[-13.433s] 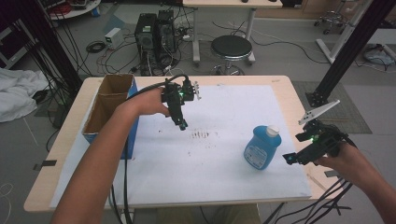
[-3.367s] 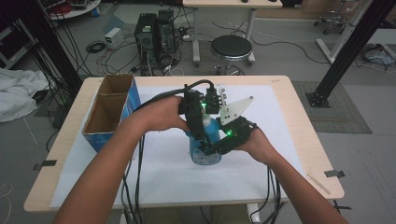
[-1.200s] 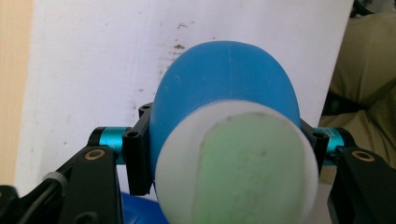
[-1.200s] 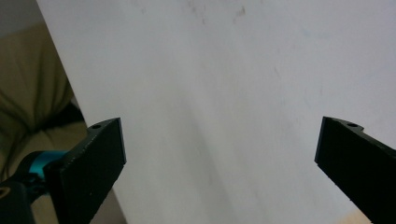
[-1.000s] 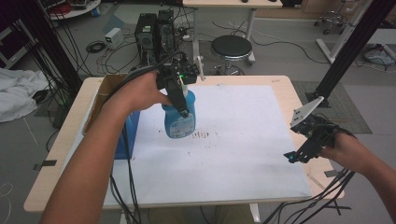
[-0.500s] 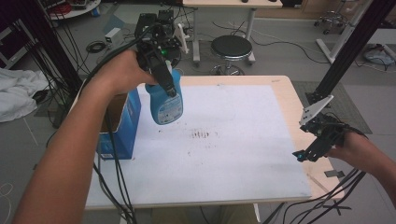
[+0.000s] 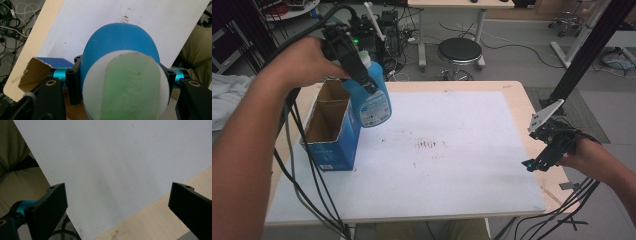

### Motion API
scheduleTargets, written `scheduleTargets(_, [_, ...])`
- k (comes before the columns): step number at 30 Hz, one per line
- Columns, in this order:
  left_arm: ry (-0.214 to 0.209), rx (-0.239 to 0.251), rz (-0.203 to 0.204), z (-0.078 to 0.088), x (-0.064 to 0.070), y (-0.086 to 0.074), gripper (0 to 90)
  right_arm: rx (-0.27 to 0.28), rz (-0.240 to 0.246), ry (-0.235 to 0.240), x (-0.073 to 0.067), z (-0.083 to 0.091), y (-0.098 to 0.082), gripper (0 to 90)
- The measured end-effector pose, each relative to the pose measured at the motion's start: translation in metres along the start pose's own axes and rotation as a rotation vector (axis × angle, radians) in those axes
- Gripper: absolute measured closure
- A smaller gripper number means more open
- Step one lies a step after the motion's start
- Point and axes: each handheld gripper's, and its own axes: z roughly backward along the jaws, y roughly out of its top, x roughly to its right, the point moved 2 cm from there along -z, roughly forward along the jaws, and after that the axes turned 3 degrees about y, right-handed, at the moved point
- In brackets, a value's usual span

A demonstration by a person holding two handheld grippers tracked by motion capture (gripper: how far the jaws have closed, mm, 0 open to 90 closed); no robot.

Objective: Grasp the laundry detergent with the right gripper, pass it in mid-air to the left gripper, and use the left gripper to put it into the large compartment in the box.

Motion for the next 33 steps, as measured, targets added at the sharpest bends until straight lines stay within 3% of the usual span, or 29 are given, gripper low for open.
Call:
scheduleTargets(7, [0.02, 0.015, -0.003, 0.019, -0.015, -0.022, 38.1, 0.004, -0.005, 0.004, 0.002, 0.001, -0.001, 1.3])
scheduleTargets(17, [0.054, 0.01, 0.016, 0.032, -0.035, -0.057, 38.1, 0.004, -0.019, 0.004, 0.003, 0.0, 0.001, 1.3])
scheduleTargets(22, [0.067, -0.004, 0.031, 0.031, -0.045, -0.07, 38.1, 0.0, -0.028, 0.004, 0.003, -0.003, 0.002, 1.3])
scheduleTargets(33, [0.072, -0.017, 0.036, 0.017, -0.059, -0.084, 38.1, -0.002, -0.051, 0.005, 0.006, -0.006, -0.003, 1.3])
